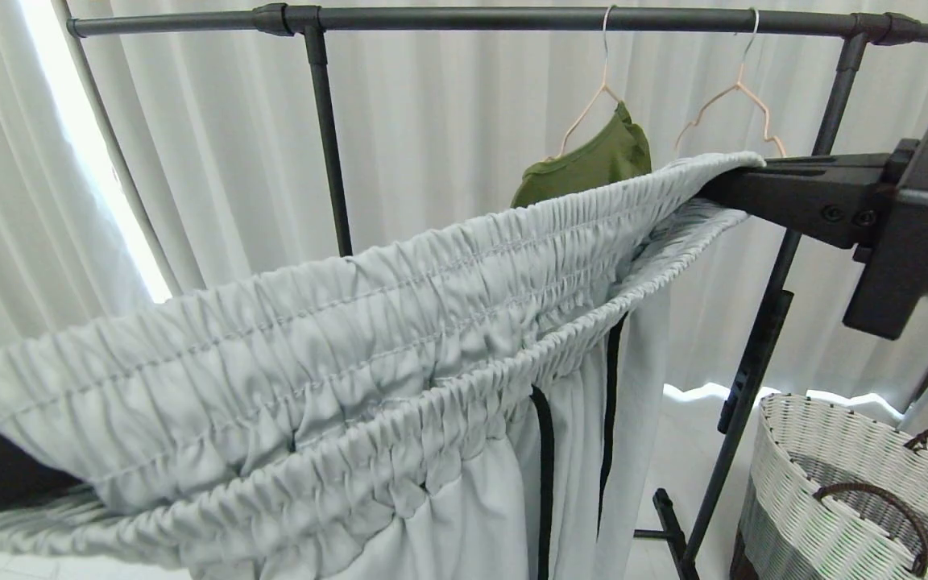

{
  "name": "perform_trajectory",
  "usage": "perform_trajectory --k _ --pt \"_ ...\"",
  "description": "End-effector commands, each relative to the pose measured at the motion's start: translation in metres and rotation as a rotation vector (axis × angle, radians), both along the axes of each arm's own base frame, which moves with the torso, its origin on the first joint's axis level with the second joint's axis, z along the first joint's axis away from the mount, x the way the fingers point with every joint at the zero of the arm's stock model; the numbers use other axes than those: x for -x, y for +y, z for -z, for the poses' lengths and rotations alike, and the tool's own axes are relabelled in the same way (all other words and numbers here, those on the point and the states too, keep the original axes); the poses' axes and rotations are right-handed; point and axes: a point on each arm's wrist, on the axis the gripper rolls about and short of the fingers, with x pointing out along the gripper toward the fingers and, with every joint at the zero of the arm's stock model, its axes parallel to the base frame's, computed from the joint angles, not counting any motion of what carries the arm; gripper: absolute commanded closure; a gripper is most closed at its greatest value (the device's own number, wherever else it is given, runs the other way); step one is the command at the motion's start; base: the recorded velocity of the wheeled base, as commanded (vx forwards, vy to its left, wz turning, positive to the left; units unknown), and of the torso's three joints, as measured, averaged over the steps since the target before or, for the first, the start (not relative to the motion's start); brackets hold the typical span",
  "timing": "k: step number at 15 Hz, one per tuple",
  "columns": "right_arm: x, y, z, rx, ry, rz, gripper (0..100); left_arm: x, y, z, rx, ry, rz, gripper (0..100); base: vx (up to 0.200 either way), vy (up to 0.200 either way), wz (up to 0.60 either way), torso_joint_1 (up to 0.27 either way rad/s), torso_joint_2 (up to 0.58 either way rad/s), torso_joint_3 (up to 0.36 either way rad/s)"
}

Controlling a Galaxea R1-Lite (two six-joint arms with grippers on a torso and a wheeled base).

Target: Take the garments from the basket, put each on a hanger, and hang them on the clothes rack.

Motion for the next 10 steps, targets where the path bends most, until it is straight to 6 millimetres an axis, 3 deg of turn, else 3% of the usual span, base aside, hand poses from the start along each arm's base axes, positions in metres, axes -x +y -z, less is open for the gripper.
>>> perform_trajectory --k 1,3,8,10 --pt "0.001 -0.013 0.004 0.019 0.009 0.069 100 -0.007 -0.01 0.005 -0.073 -0.057 -0.095 100 0.0 0.0 0.0 0.0 0.0 0.0" --pt "0.006 -0.027 0.007 0.033 0.017 0.136 100 -0.02 -0.025 0.003 -0.1 -0.124 -0.202 100 0.0 0.0 0.0 0.0 0.0 0.0" --pt "0.026 -0.06 -0.011 0.034 0.018 0.148 100 -0.07 -0.05 -0.013 -0.06 -0.314 -0.361 100 0.0 0.0 0.0 0.0 0.0 0.0" --pt "0.029 -0.066 -0.004 0.064 0.035 0.147 100 -0.071 -0.053 -0.009 -0.075 -0.305 -0.356 100 0.0 0.0 0.0 0.0 0.0 0.0"
